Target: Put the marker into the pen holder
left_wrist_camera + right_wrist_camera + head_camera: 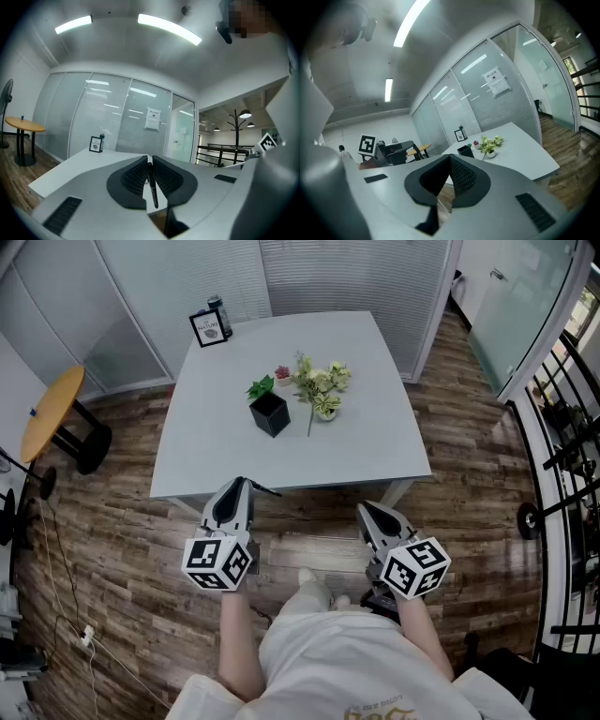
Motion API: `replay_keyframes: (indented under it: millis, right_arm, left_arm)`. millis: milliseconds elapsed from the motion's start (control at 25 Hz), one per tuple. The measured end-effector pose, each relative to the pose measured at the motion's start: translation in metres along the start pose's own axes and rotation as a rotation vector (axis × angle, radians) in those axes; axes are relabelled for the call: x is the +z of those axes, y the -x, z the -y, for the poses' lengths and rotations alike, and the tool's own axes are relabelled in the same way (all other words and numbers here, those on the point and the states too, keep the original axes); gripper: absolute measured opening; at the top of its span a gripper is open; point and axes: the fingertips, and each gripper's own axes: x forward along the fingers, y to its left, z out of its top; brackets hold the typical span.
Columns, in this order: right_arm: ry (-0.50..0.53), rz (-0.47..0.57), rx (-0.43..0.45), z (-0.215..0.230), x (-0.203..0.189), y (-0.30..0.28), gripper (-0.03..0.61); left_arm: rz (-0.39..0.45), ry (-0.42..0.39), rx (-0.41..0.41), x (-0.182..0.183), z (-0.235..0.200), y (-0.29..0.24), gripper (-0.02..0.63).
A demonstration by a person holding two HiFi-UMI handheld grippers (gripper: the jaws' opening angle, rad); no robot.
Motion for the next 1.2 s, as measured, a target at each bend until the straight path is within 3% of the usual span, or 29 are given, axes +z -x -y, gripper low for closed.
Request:
replay_keyframes:
  millis: [720, 1000, 1200]
  right_arm:
    - [-0.047, 0.019, 0.000, -0.016, -0.001, -0.016, 0.017]
    - [-0.068, 0.011, -0.047, 0.004, 0.007, -0.072, 0.017]
    - [-0.089, 0.000, -0.105, 0.026, 0.017, -0.150, 0.017]
  left_arm:
    - [-0.001, 0.002, -0.028, 0.012, -0.013, 0.015, 0.038]
    - [-0.015, 0.023, -0.088, 0.015, -0.048, -0.042, 0.038]
    - [-0.058, 0.033, -0.150, 0.014, -0.099, -0.113, 0.038]
